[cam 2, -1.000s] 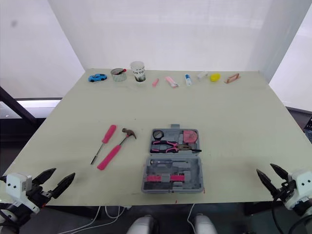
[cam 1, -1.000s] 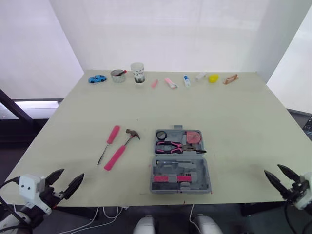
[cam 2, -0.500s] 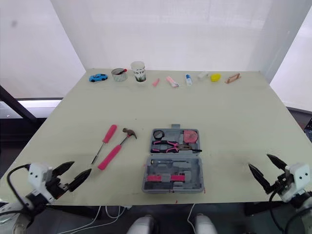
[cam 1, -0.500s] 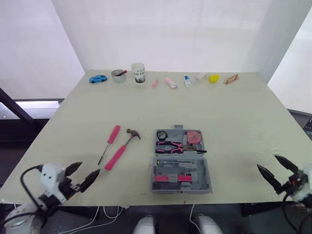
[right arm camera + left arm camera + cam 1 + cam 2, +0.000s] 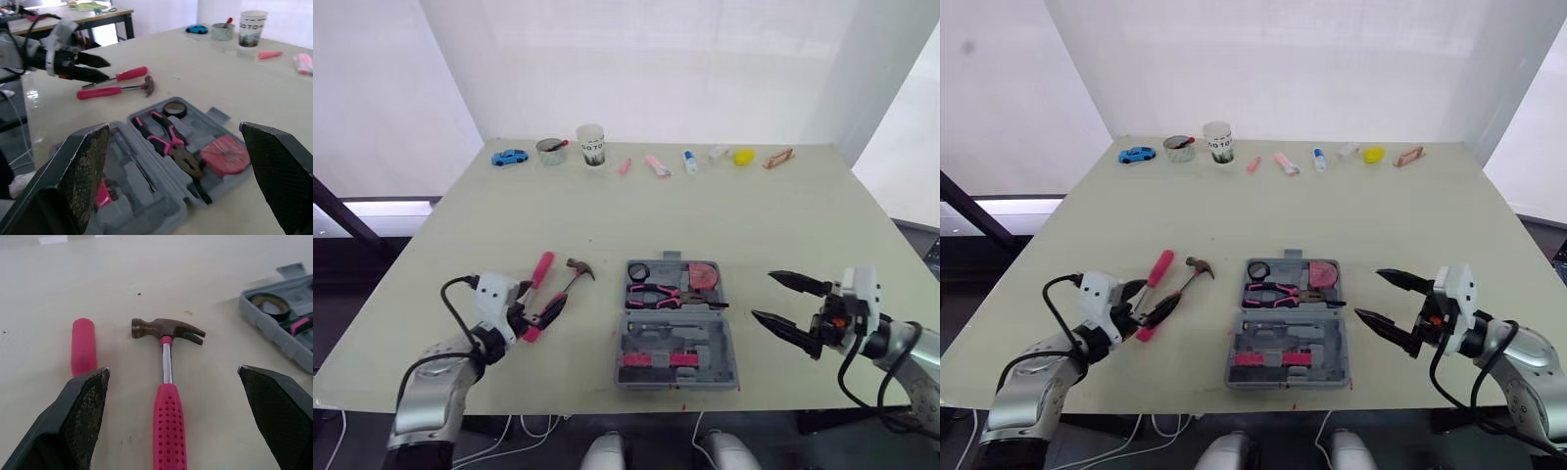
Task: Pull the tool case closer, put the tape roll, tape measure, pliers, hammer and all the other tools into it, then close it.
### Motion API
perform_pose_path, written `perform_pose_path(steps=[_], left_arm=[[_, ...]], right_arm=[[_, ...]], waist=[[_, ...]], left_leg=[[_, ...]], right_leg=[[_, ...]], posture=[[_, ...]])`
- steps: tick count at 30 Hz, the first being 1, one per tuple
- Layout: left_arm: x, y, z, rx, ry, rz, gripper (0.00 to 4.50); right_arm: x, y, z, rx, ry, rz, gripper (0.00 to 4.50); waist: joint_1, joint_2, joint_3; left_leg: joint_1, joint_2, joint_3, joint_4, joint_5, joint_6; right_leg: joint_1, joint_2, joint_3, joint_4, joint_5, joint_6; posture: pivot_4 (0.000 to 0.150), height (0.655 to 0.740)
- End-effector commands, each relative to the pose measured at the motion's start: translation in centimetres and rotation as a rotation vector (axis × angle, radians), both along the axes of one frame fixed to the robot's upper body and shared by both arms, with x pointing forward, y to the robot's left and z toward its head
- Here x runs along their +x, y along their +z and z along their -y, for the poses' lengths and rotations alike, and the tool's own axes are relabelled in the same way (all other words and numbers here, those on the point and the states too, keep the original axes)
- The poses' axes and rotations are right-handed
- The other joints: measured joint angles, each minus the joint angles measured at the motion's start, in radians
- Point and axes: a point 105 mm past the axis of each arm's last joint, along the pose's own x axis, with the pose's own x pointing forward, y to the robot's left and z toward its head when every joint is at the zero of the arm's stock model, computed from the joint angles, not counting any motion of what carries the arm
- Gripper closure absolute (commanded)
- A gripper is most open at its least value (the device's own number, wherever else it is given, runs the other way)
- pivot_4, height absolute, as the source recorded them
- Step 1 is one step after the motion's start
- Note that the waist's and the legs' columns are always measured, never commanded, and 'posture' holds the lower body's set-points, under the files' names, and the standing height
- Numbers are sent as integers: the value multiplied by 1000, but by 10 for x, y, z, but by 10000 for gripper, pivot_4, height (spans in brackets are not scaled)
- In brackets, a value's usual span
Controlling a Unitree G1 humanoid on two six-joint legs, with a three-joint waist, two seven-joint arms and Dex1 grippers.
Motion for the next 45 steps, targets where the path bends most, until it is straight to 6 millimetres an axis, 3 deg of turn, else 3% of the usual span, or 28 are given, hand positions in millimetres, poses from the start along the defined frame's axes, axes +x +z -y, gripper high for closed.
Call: perform_pose_path(steps=[1,4,13,26,29,36,37,45], left_arm=[[9,10,4,28,6,12,0],[22,8,7,88,12,-44,0],[45,-3,12,154,44,-186,0],[74,-20,22,108,27,-293,0],[78,-23,25,93,24,-295,8293],[78,-35,33,63,-12,-314,41621],[79,-36,34,56,-13,-312,44432],[81,-39,36,51,-27,-295,44432]], right_arm=[[-3,16,-15,-9,70,54,456],[0,23,-25,-6,103,88,456],[1,18,-27,-19,133,55,456],[1,31,-38,-15,165,89,456],[2,29,-37,-25,161,89,0],[3,27,-34,-40,149,94,0],[3,26,-35,-41,150,94,0],[2,25,-37,-47,171,89,0]], waist=[[0,0,0],[0,0,0],[0,-1,1],[1,-2,1],[4,-2,1],[14,-2,1],[16,-1,1],[26,1,-1]], left_leg=[[0,0,0,0,0,0],[0,0,0,1,0,0],[0,-1,0,2,0,0],[-1,-2,0,2,0,0],[-1,-2,-1,2,0,0],[-1,-3,0,3,0,0],[-1,-3,0,3,0,0],[0,-3,0,3,0,0]], right_leg=[[0,0,0,0,0,0],[0,0,0,0,0,0],[1,0,-2,0,0,0],[1,0,-3,1,0,0],[1,0,-3,1,0,1],[2,0,-3,1,0,1],[2,0,-3,1,0,1],[2,0,-3,1,1,1]], posture=[[1500,7400],[1500,7400],[1500,7400],[1500,7400],[1500,7400],[1500,7400],[1500,7400],[1500,7400]])
